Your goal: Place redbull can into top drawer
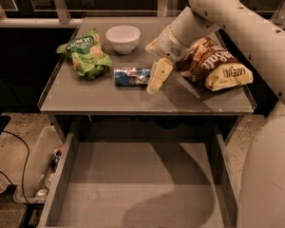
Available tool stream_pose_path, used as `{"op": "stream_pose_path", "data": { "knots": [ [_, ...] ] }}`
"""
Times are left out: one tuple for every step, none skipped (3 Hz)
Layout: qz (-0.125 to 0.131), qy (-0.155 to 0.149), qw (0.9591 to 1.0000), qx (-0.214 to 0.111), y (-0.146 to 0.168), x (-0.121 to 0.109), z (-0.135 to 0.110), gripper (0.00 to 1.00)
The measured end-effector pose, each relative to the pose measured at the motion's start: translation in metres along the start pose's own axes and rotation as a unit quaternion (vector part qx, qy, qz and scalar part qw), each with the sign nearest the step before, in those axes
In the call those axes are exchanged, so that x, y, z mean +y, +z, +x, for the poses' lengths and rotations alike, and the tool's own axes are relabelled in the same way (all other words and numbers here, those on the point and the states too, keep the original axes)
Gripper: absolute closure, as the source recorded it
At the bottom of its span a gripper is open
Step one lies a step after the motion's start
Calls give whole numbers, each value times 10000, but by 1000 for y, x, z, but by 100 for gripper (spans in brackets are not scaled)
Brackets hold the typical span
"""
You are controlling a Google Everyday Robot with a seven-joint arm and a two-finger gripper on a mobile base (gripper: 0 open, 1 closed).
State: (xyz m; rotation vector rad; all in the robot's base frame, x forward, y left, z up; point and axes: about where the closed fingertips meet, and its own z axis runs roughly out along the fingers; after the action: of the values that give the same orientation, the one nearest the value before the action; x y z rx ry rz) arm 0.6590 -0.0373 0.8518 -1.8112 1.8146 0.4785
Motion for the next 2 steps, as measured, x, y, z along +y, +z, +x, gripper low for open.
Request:
{"op": "stream_pose_path", "data": {
  "knots": [
    [-8,3,10000,-30,0,0,2,18],
    [-8,3,10000,-30,0,0,2,41]
  ]
}}
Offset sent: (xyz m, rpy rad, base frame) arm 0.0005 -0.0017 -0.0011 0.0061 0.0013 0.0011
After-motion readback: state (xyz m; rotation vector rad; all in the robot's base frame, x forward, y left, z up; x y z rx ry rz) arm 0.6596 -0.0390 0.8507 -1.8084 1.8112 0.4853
